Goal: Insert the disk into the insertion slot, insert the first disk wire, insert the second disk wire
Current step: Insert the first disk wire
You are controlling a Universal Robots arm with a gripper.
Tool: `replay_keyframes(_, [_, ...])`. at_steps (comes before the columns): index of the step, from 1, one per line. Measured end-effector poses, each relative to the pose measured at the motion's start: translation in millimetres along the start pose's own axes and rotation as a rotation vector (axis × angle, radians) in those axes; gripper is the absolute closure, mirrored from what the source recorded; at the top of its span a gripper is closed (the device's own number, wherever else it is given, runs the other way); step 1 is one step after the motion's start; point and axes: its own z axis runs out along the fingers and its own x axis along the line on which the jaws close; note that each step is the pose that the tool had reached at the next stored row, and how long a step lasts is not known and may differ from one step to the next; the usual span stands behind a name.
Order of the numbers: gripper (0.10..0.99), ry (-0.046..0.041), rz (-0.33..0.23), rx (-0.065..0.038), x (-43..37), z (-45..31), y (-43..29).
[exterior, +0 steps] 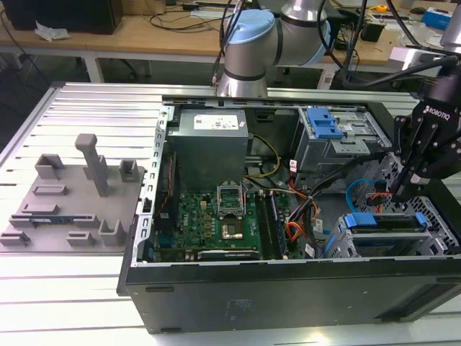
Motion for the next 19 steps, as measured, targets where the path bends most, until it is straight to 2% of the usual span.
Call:
replay_keyframes(1, [0.922, -0.0188, -0.002, 0.0, 0.5, 0.2, 0.0])
replay_keyframes(2, [0.922, -0.0455, -0.006, 0.0, 2.2, 0.4, -0.1])
replay_keyframes(4, [0.922, -0.067, -0.009, 0.0, 5.9, -1.8, 0.2])
replay_keyframes(6, [0.922, -0.0932, -0.012, 0.0, 12.7, -5.1, 0.6])
replay_keyframes(8, [0.922, -0.1042, -0.014, 0.0, 17.1, -6.3, 0.8])
replay_keyframes(9, [0.922, -0.1137, -0.015, 0.0, 20.8, -6.5, 0.8])
replay_keyframes(10, [0.922, -0.1266, -0.017, 0.0, 23.5, -6.0, 0.7])
replay_keyframes(12, [0.922, -0.1668, -0.022, -0.001, 31.4, -4.1, 0.4])
replay_keyframes(15, [0.922, -0.1793, -0.024, -0.001, 43.4, -2.7, 0.2])
replay_keyframes(17, [0.922, -0.1898, -0.025, -0.001, 47.9, -1.8, 0.1])
replay_keyframes(18, [0.922, -0.2076, -0.027, -0.001, 51.5, -0.9, -0.1])
replay_keyframes(19, [0.922, -0.2293, -0.03, -0.001, 54.7, 0.1, -0.3])
